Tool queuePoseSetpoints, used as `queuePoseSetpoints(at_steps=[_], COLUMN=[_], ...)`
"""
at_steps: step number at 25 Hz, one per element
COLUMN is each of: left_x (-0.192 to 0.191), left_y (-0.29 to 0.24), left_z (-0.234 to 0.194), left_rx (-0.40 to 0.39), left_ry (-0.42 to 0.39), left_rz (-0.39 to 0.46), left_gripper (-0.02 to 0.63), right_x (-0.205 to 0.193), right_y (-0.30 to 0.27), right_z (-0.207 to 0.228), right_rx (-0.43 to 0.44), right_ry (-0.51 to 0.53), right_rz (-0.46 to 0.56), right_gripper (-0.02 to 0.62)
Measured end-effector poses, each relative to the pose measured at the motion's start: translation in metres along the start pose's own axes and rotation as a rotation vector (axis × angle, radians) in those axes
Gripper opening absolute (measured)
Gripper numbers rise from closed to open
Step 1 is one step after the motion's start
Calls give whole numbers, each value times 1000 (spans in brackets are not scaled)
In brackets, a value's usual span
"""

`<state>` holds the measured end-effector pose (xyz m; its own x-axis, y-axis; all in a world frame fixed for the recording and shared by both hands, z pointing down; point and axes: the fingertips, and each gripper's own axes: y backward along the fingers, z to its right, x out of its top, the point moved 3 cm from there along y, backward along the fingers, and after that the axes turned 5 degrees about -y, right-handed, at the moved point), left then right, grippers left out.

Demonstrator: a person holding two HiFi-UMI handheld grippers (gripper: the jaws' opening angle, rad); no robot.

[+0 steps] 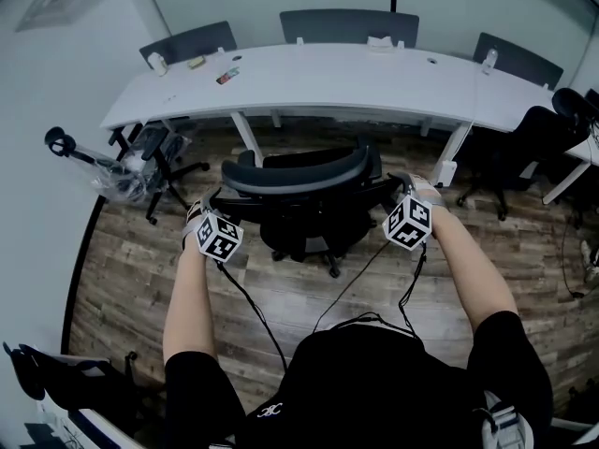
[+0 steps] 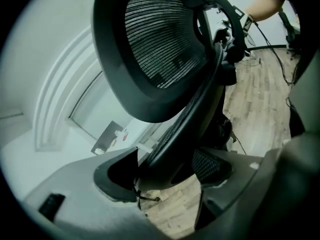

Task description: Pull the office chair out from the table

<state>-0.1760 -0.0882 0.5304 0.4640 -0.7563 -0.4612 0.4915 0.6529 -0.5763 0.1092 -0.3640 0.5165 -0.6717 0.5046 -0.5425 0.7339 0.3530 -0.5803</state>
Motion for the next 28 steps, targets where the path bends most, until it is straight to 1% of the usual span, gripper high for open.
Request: queuePoseSetpoints(at_steps=[3,5,6,7,8,10,11,12,14,15,18,20,21,23,26,28], left_x=[3,7,10,13,17,30,36,44,60,69,95,111,119,135,152,158], left_y=[14,30,40,50,60,80,91,102,123,131,155,171,179,192,208,216], left_z=[8,19,24,29,33,43,50,59,81,92,120,134,142,155,171,178], left_rx=[57,83,99,115,133,174,192,203,195,183,163,158,153,142,149,162], left_ry=[41,77,109,155,215,345,400,446,526,567,706,776,791,786,747,727], left_rz=[-19,-5,8,27,53,116,143,165,200,219,291,339,358,379,367,359], left_gripper=[334,320,293,248,179,79,24,2,2,2,2,2,1,0,0,0], right_x=[-1,2,5,8,11,17,20,22,27,29,37,43,44,46,48,49], right_y=[10,26,35,45,55,75,85,93,110,119,146,161,167,179,199,209], right_z=[-4,-6,-7,-8,-8,-10,-14,-19,-32,-39,-64,-84,-93,-108,-121,-124], right_rx=[6,-19,-38,-58,-75,-94,-90,-78,-55,-51,-39,-7,13,40,40,42], right_ry=[-68,-103,-124,-154,-196,-312,-378,-446,-568,-611,-685,-710,-717,-713,-678,-677], right_rz=[38,94,131,171,212,294,332,367,430,455,505,521,526,532,536,541], right_gripper=[285,281,264,226,174,10,8,8,6,6,6,6,6,6,6,6])
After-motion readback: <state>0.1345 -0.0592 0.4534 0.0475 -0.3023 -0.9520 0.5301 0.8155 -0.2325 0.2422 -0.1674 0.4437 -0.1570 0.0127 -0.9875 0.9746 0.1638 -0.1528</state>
